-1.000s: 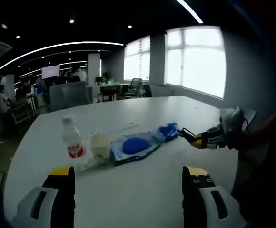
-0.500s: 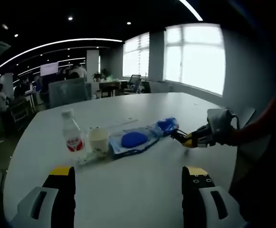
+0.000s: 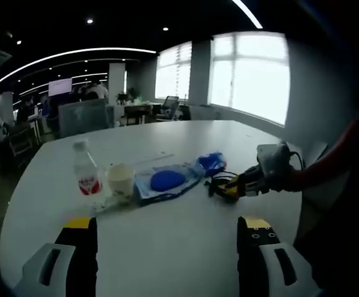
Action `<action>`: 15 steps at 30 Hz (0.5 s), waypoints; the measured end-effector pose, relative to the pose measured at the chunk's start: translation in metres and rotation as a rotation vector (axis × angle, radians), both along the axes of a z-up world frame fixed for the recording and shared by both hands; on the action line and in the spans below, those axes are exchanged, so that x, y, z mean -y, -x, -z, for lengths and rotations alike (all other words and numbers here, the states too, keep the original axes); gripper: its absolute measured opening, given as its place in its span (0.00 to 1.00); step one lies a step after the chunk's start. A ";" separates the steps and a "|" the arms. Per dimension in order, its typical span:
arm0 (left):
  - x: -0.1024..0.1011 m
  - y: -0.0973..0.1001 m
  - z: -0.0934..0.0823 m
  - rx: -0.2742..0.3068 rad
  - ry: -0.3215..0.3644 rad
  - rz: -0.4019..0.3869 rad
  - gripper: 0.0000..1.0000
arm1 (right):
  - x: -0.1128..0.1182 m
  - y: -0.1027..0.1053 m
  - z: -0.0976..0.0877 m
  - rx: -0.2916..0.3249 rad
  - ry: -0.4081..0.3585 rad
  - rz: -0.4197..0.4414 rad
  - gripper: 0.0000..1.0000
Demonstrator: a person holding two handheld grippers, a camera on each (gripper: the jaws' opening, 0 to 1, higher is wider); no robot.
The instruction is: Arrange the tabletop items into an orderly group along one side of the table until the central work area is clear of visible clutter.
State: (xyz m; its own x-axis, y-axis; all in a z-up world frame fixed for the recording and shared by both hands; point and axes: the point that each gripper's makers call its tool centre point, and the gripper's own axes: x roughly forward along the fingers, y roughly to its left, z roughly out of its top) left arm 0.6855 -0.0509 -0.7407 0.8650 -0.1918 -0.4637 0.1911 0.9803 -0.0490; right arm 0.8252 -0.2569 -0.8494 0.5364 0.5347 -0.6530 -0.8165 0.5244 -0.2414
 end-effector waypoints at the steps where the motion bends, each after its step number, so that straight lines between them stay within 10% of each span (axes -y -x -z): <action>1: 0.001 0.000 0.000 0.001 0.004 0.003 0.93 | -0.001 0.001 -0.001 -0.007 -0.010 0.003 0.06; 15: 0.021 -0.004 -0.009 0.007 0.043 0.055 0.97 | 0.010 0.011 -0.036 -0.037 -0.211 0.060 0.39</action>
